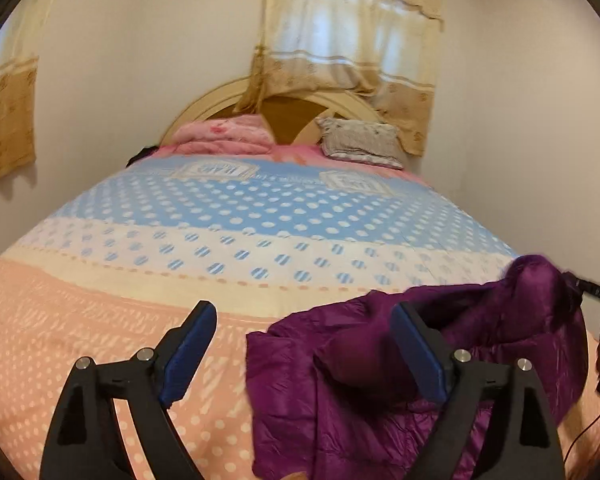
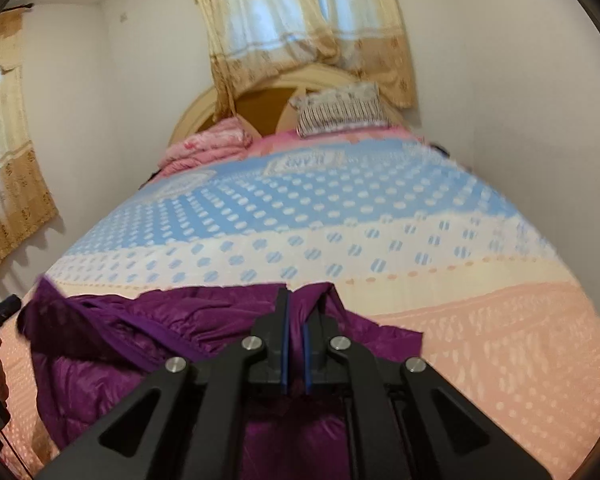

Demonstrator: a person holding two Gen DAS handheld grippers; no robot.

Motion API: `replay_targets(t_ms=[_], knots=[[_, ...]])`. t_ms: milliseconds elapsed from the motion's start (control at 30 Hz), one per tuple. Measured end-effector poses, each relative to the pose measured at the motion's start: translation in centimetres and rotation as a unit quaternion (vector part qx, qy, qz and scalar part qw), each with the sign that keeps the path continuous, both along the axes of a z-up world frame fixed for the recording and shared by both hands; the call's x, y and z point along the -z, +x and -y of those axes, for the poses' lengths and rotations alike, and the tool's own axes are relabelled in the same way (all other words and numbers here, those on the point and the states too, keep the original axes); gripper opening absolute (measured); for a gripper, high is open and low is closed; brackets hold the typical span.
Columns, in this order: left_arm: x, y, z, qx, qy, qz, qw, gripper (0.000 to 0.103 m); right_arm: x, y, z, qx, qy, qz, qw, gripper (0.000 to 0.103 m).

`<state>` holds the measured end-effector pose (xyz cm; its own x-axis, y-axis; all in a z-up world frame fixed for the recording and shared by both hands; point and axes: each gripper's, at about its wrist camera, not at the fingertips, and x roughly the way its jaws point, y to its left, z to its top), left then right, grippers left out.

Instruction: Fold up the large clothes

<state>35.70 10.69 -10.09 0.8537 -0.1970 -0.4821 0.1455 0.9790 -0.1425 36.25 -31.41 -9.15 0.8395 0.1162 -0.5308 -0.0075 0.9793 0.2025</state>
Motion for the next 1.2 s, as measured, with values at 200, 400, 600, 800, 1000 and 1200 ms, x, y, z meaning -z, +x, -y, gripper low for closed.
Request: replay_targets(t_ms=[200,400,600,800,1000,1200], knots=[[3.5,2.4,3.6,-0.025,0.082,-0.032,0.9958,0.089,3.8,4.7,0.0,0.008,0.007,-0.033,0.999,0.065],[4.8,3.0,6.2,-0.059,0.11,-0.041,0.9914,0.089,3.0,3.5,-0.2,0.071,-0.042,-0.017,0.996,0.085],[4.0,2.1,10.7,-0.03,0.14,0.004,0.9897,0.089,2.7,2.2,-6.4,-0.03,-0.065,-0.03,0.997,0.089],[6.6,5.5,13.5,-0.029,0.199,-0.005,0.9796,0.09,6.9,5.9,-9.9,-0.061,-0.111,-0.085,0.988,0.088],[9.4,11.0,10.0,-0.092,0.156,-0.079,0.9803,0.089,8.7,8.0,-6.3,-0.004,-0.059,-0.11,0.992,0.087],[11.1,12.5,9.4,-0.084,0.122,-0.113,0.9824,0.091,9.3,8.3,-5.9,0.006,-0.047,-0.108,0.993,0.088]])
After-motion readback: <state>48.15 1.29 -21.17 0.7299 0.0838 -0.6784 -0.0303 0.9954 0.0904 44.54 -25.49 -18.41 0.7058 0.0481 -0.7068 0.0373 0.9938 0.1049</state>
